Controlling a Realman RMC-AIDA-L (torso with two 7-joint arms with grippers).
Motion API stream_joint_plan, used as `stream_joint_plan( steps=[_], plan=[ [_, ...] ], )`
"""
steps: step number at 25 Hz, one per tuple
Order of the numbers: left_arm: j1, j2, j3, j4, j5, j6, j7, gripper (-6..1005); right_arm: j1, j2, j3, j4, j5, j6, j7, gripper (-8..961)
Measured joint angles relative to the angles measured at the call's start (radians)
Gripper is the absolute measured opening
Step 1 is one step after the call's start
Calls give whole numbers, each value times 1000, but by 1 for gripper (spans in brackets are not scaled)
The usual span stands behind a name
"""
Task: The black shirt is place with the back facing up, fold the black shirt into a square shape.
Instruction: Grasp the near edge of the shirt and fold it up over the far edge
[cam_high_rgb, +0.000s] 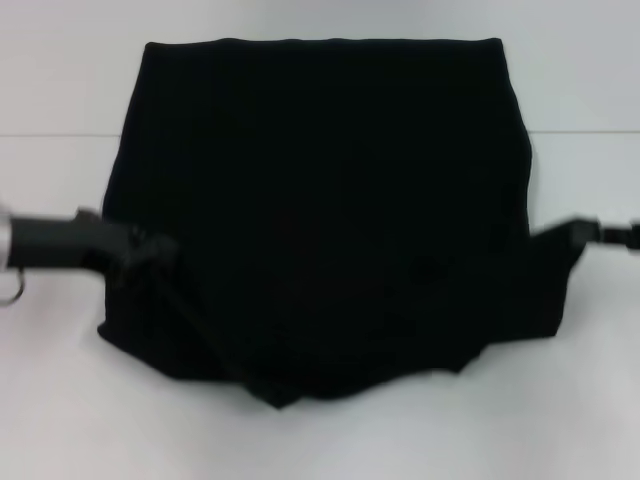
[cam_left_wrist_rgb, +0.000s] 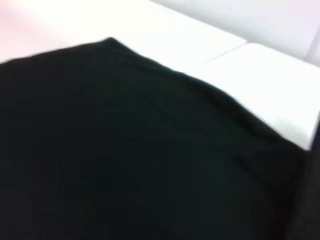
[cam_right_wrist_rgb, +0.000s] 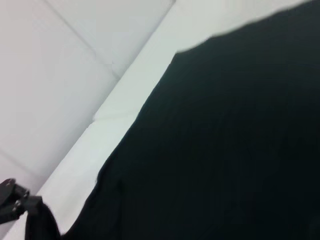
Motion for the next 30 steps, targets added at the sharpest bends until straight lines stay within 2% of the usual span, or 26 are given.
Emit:
stream_joint_plan(
  steps=[2,3,5,12,17,20,24,28,30],
  plan=[
    [-34,13,45,-32,0,-92,-56,43,51,0,-2,15,0,80,9,51],
    [-51,21,64,-54,0,-144,-86,44,104,1,-6,45,-2,170,10,53],
    [-92,40,94,-110,1,-254,-136,44,130,1,-7,59,-2,212,10,57],
    [-212,93,117,-270,1,-541,-218,44,307,19,-50,147,-4,532,12,72],
    [-269,115,137,-357,0,-734,-248,47,377,25,-90,168,-4,684,35,83],
    [-284,116,155,-410,0,-822,-245,49,390,33,-100,185,-4,741,38,89],
    [-289,105,181,-470,0,-910,-240,51,391,45,-109,227,-1,824,33,98],
    [-288,86,213,-525,0,-1010,-232,54,374,80,-110,236,1,889,25,106],
    [-285,67,233,-548,0,-1080,-224,55,366,97,-110,233,1,915,24,110]
  ],
)
